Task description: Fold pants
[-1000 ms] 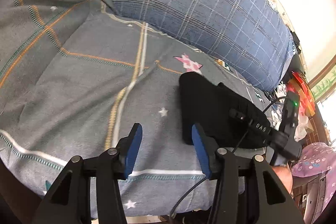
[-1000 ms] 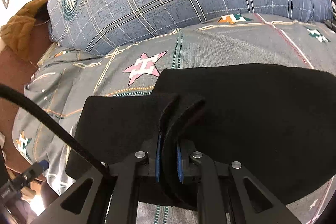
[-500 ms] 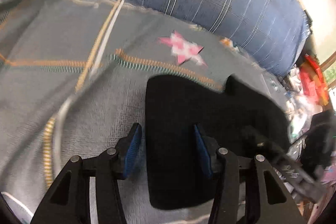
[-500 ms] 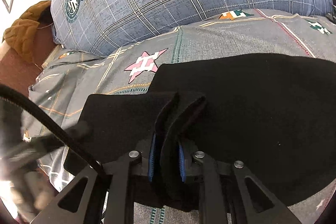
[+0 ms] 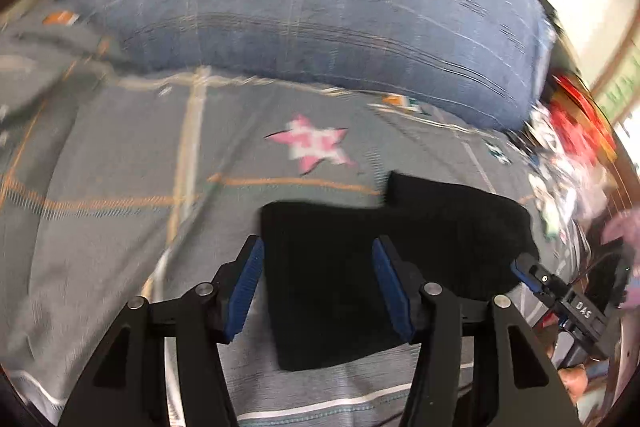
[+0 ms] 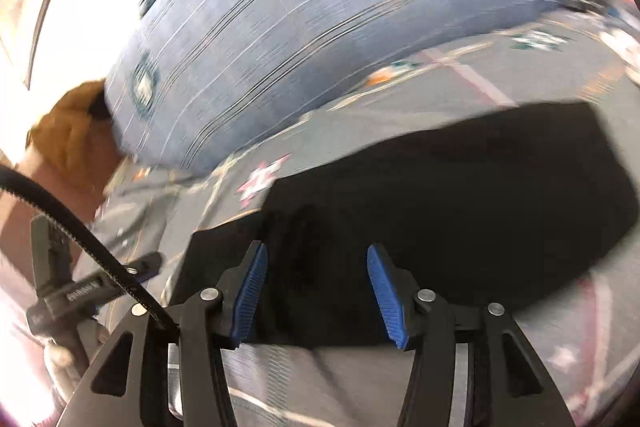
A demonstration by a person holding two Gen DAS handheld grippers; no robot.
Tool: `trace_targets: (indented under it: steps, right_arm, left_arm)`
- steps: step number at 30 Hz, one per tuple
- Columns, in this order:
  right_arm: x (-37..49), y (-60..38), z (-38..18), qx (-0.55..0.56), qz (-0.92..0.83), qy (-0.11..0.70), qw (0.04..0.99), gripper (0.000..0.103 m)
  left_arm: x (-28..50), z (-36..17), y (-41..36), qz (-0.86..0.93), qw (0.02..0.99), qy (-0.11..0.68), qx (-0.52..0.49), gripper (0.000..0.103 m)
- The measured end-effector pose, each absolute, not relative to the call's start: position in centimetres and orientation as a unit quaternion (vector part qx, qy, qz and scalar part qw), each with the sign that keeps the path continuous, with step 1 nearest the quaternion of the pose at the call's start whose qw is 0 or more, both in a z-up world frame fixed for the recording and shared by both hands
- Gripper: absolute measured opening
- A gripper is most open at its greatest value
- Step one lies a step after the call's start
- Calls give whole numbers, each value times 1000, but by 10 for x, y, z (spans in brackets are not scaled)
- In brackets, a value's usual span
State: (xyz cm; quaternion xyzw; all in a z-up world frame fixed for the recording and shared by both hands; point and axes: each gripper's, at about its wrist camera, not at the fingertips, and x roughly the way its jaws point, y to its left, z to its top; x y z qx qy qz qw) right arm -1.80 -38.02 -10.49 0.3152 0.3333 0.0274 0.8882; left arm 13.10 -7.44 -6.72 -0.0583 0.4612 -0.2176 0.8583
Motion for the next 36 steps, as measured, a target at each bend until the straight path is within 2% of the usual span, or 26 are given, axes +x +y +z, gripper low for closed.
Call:
trace_targets:
  steps: [5, 9, 17, 24, 26, 27, 28, 29, 30, 31, 36]
  right_arm:
    - [-72, -438, -121, 369, -46, 310, 875, 59]
    - [-84, -466, -138, 397, -73, 313, 860, 59]
    - [-66, -482, -149, 419, -57, 311, 851, 59]
    - [-52, -485, -152, 413, -50, 292, 861, 61]
    - [-49, -483, -150, 409, -51, 288, 864, 60]
    - [-47, -482, -149, 406, -54, 288, 865, 50]
    - [-48, -482, -148, 401, -63, 290, 866, 40]
    - [-49, -483, -148, 400, -64, 291, 867, 27]
    - [-50, -483, -146, 404, -59, 289, 866, 23]
    - [-52, -483, -142, 408, -54, 284, 866, 21]
    - [-60, -468, -105, 384, -34, 262, 885, 17]
  left_arm:
    - [138, -46, -153, -284, 842, 459, -4, 59]
    - [147, -47, -252, -344, 810, 471, 53, 60]
    - [168, -87, -416, -414, 737, 515, 139, 60]
    - [160, -121, -491, -448, 690, 521, 228, 60]
    - [145, -132, -505, -443, 677, 511, 291, 59]
    - [137, -130, -506, -443, 680, 492, 314, 47]
    - [133, -129, -506, -448, 677, 489, 318, 29]
    - [130, -124, -503, -450, 676, 490, 317, 22]
    - [130, -117, -498, -456, 675, 492, 307, 16]
    - [129, -110, -492, -464, 676, 491, 295, 12]
    - [132, -55, -442, -480, 707, 473, 215, 11]
